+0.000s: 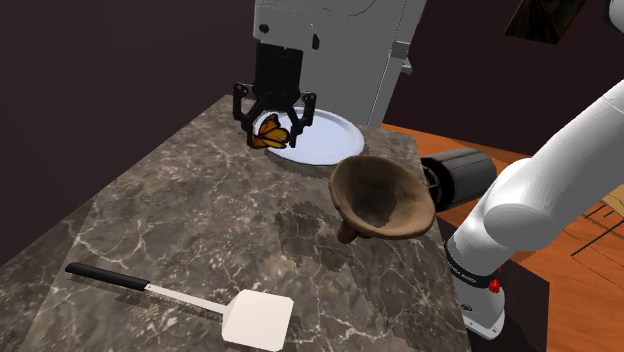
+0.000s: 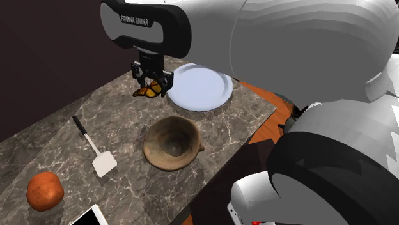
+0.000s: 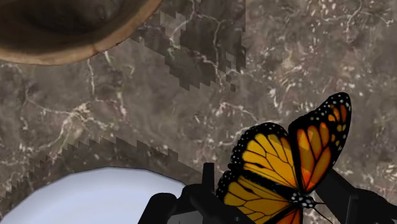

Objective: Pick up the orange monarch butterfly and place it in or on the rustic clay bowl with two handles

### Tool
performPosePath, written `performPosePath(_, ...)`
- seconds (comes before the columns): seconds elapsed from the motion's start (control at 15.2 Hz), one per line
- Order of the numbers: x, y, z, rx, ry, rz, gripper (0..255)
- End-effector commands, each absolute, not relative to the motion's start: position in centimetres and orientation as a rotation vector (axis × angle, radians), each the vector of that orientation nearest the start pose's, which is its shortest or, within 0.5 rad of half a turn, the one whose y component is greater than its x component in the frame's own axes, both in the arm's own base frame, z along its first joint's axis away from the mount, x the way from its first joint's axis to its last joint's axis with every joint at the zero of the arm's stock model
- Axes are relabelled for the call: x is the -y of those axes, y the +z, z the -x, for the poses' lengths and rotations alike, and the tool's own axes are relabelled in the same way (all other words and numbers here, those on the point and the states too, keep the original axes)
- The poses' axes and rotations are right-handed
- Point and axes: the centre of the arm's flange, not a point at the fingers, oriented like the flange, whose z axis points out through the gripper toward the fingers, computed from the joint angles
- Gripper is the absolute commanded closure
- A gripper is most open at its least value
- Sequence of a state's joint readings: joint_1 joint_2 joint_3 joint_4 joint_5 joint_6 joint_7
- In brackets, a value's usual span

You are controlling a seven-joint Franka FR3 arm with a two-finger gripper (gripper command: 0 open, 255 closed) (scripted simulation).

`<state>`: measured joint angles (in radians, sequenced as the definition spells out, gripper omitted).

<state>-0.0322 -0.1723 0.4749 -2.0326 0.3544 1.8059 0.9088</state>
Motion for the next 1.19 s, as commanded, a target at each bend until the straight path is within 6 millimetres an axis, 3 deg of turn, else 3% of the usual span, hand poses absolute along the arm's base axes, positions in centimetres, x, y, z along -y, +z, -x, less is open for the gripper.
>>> performPosePath(0.0,-25.3,52.0,-44.0,-0.833,0.324,2.842,255)
performPosePath(1.12,-25.3,61.0,-44.0,-0.833,0.324,2.842,255)
